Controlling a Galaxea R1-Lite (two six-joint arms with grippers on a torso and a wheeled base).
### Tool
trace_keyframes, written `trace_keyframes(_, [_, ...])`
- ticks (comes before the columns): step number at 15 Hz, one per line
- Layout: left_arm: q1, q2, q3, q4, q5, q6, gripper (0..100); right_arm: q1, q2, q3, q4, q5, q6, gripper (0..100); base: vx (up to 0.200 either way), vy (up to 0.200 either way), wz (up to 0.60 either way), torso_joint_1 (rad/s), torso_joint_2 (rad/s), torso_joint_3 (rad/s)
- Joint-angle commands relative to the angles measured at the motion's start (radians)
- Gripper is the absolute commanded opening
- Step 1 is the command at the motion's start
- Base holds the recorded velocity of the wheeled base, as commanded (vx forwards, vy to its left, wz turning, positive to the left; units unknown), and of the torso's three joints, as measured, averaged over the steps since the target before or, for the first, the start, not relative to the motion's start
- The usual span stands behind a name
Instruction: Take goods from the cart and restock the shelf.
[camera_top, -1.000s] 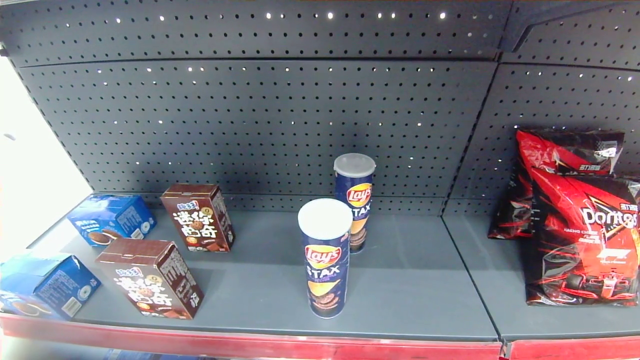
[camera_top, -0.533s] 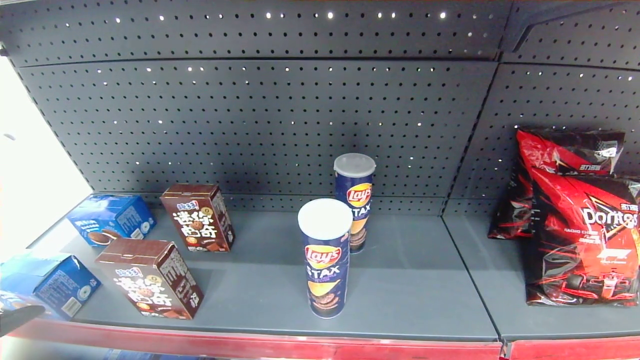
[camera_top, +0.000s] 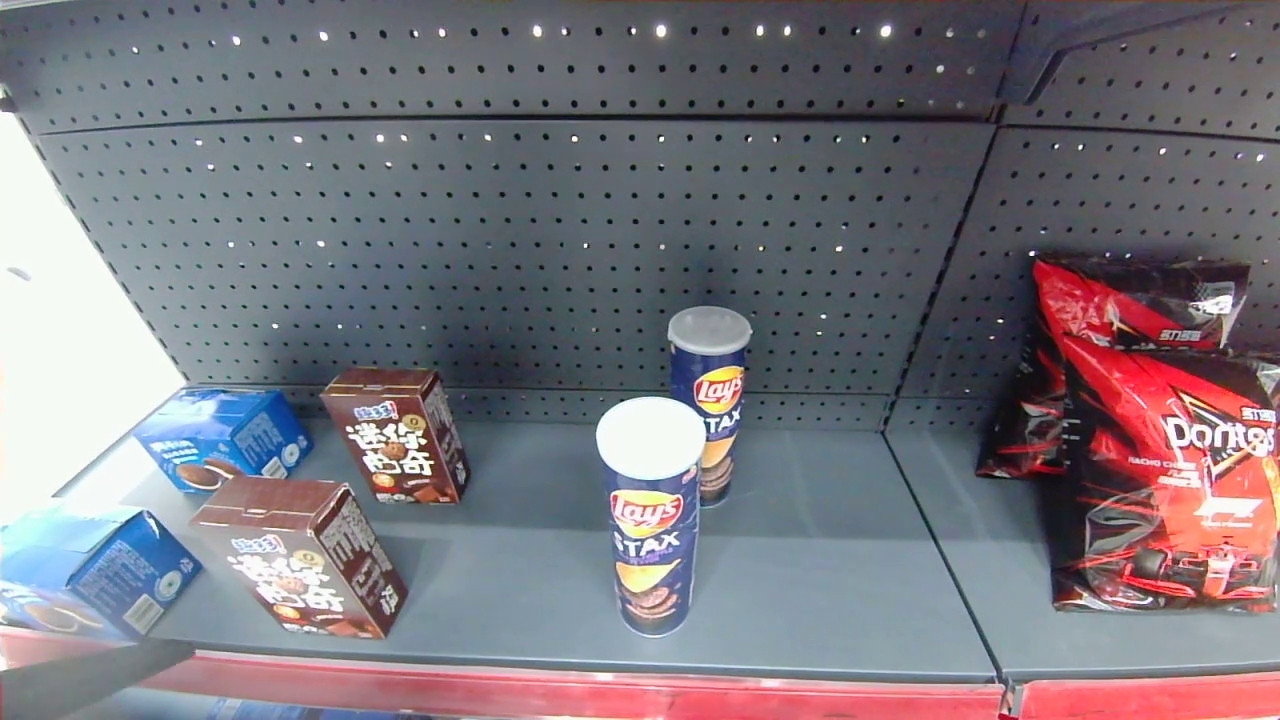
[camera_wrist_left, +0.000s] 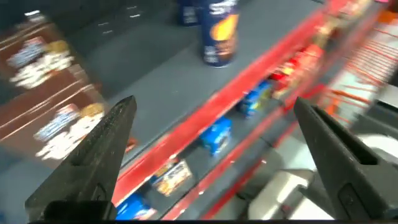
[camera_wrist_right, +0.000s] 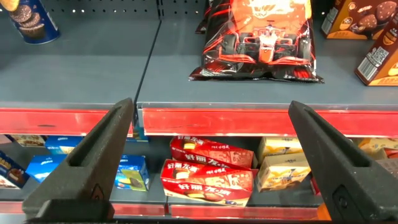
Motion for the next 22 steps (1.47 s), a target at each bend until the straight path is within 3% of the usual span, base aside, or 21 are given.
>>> trace_keyframes(1, [-0.040, 0.074, -0.034, -0.004, -0.001, 0.041, 100, 0.001, 0.002, 0.000, 0.000, 0.000, 0.000, 100, 0.000, 0.000, 0.00, 0.000, 0.00, 0.000])
trace_keyframes(3, [-0.045, 0.152, -0.067, -0.006, -0.006, 0.155, 100, 0.001, 0.002, 0.000, 0.000, 0.000, 0.000, 100, 0.000, 0.000, 0.00, 0.000, 0.00, 0.000])
trace_keyframes(4, [-0.043, 0.184, -0.067, -0.007, -0.006, 0.193, 100, 0.001, 0.002, 0.000, 0.000, 0.000, 0.000, 100, 0.000, 0.000, 0.00, 0.000, 0.00, 0.000])
trace_keyframes(7, [-0.055, 0.290, -0.069, -0.024, -0.003, 0.204, 100, 0.001, 0.002, 0.000, 0.000, 0.000, 0.000, 100, 0.000, 0.000, 0.00, 0.000, 0.00, 0.000])
trace_keyframes(10, [-0.071, 0.401, -0.112, -0.079, 0.005, 0.190, 100, 0.001, 0.002, 0.000, 0.000, 0.000, 0.000, 100, 0.000, 0.000, 0.00, 0.000, 0.00, 0.000])
trace_keyframes(14, [-0.078, 0.525, -0.193, -0.105, 0.008, 0.101, 100, 0.001, 0.000, 0.000, 0.000, 0.000, 0.000, 100, 0.000, 0.000, 0.00, 0.000, 0.00, 0.000])
trace_keyframes(15, [-0.091, 0.556, -0.207, -0.128, 0.005, 0.070, 100, 0.001, 0.002, 0.000, 0.000, 0.000, 0.000, 100, 0.000, 0.000, 0.00, 0.000, 0.00, 0.000])
trace_keyframes(17, [-0.118, 0.615, -0.245, -0.173, 0.005, -0.026, 100, 0.001, 0.002, 0.000, 0.000, 0.000, 0.000, 100, 0.000, 0.000, 0.00, 0.000, 0.00, 0.000])
trace_keyframes(19, [-0.124, 0.660, -0.274, -0.202, 0.005, -0.080, 100, 0.001, 0.002, 0.000, 0.000, 0.000, 0.000, 100, 0.000, 0.000, 0.00, 0.000, 0.00, 0.000])
trace_keyframes(22, [-0.124, 0.721, -0.271, -0.259, 0.005, -0.098, 100, 0.001, 0.002, 0.000, 0.000, 0.001, 0.000, 100, 0.000, 0.000, 0.00, 0.000, 0.00, 0.000])
